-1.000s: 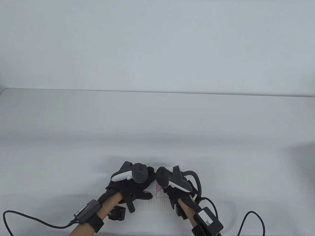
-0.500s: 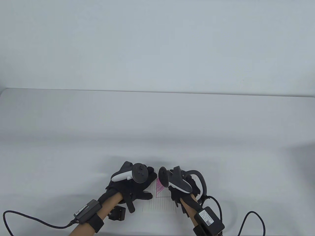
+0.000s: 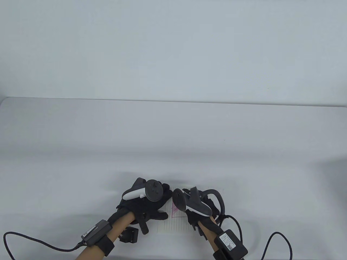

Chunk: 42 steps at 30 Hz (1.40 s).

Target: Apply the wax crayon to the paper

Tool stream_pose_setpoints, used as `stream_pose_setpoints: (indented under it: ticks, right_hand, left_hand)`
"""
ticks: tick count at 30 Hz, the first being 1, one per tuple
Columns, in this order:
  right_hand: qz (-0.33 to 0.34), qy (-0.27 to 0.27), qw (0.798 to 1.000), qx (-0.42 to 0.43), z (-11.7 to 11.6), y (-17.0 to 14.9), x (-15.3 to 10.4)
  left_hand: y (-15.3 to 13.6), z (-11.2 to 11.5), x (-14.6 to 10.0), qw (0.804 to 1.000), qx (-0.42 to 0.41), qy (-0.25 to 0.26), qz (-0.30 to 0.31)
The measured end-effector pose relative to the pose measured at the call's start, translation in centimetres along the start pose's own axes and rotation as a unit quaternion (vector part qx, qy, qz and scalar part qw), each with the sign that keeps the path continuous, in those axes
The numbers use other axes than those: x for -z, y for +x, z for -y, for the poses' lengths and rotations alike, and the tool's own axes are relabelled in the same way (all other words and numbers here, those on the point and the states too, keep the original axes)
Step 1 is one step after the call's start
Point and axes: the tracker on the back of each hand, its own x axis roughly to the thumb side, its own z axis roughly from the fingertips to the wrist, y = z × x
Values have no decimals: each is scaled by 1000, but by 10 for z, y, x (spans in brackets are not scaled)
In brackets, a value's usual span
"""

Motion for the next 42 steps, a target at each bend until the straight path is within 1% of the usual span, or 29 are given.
stream_pose_setpoints:
  ticks: [1,2,3,4,6,9,11,12,13,14,15,16,17,18,20,22,25,27,28,29,31,32,33,35,36,38,39,41,42]
  right_hand:
    - [22,31,998,49,-2,5,1]
    - [32,86,991,97,-7,9,5]
    - [-6,79,994,80,-4,7,3]
    - [0,50,998,44,-3,3,6]
    - [-41,2,998,-41,1,-11,7]
    - [-112,-5,991,-74,4,-19,7]
    - [-81,-17,990,-116,4,-10,4]
    - [-60,-11,994,-90,4,-5,2]
    - [-24,13,999,-17,3,4,0]
    - [-2,42,999,32,2,9,-1]
    - [25,102,989,100,-3,15,0]
    - [24,125,986,106,-8,18,0]
    - [17,74,996,49,-4,12,1]
    - [9,66,997,32,-3,10,2]
    - [-55,27,997,-44,2,-7,3]
    - [-103,-3,990,-96,4,-22,3]
    - [-60,-15,996,-58,3,-14,-2]
    - [-14,31,998,46,1,0,-3]
    - [23,95,990,105,-4,9,-1]
    - [25,116,988,102,-9,12,0]
    - [17,67,997,42,-4,7,1]
    - [-22,46,999,-2,0,0,1]
    - [-47,18,998,-45,1,-8,1]
    - [-85,-4,991,-101,4,-23,1]
    - [-88,-7,991,-97,4,-24,0]
    - [-48,-14,997,-58,3,-17,-3]
    - [-29,-6,999,-26,4,-12,-4]
    - [18,60,996,56,3,5,-5]
    - [17,96,994,57,1,9,-5]
  left_hand:
    - [0,0,0,1000,0,0,0]
    - [0,0,0,1000,0,1,0]
    - [0,0,0,1000,0,1,0]
    - [0,0,0,1000,0,1,0]
    - [0,0,0,1000,1,1,0]
    - [0,0,0,1000,1,0,0]
    - [0,0,0,1000,1,0,0]
    - [0,0,0,1000,1,0,0]
    - [0,0,0,1000,2,0,-1]
    - [0,0,0,1000,2,1,-1]
    - [0,0,0,1000,2,1,-1]
    - [0,0,0,1000,2,1,-1]
    - [0,0,0,1000,3,1,-2]
    - [0,0,0,1000,3,2,-2]
    - [1,0,0,1000,6,2,-3]
    - [0,0,0,1000,5,1,-2]
    - [1,0,0,1000,4,1,-2]
    - [1,0,0,1000,3,1,-2]
    - [0,0,0,1000,3,2,-2]
    - [0,0,0,1000,3,2,-2]
    - [1,0,0,1000,3,2,-2]
    - [1,0,0,1000,4,2,-2]
    - [1,0,0,1000,4,2,-2]
    - [1,0,0,1000,4,1,-2]
    - [1,0,0,1000,4,1,-2]
    - [0,0,0,1000,2,1,-1]
    - [0,0,0,1000,1,1,-1]
    - [0,0,0,1000,1,1,0]
    - [0,0,0,1000,0,1,0]
